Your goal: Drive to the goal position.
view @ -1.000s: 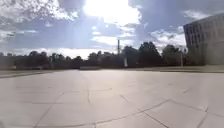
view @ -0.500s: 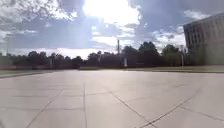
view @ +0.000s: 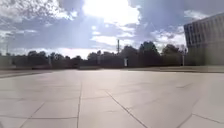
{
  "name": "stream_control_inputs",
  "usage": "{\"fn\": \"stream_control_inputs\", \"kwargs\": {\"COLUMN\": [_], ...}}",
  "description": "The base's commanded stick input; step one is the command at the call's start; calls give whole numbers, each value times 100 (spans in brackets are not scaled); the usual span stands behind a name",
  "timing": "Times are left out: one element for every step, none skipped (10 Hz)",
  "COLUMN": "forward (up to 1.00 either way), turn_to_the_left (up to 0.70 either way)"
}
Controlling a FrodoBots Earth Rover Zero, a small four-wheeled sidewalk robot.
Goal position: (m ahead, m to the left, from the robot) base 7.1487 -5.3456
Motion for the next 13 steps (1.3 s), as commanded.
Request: {"fn": "stream_control_inputs", "kwargs": {"forward": [58, 58, 58, 58, 58, 58, 58, 58, 58, 58, 58, 58, 58], "turn_to_the_left": [-1, -1, -1, -1, -1, -1, -1, -1, -1, -1, -1, -1, -1]}}
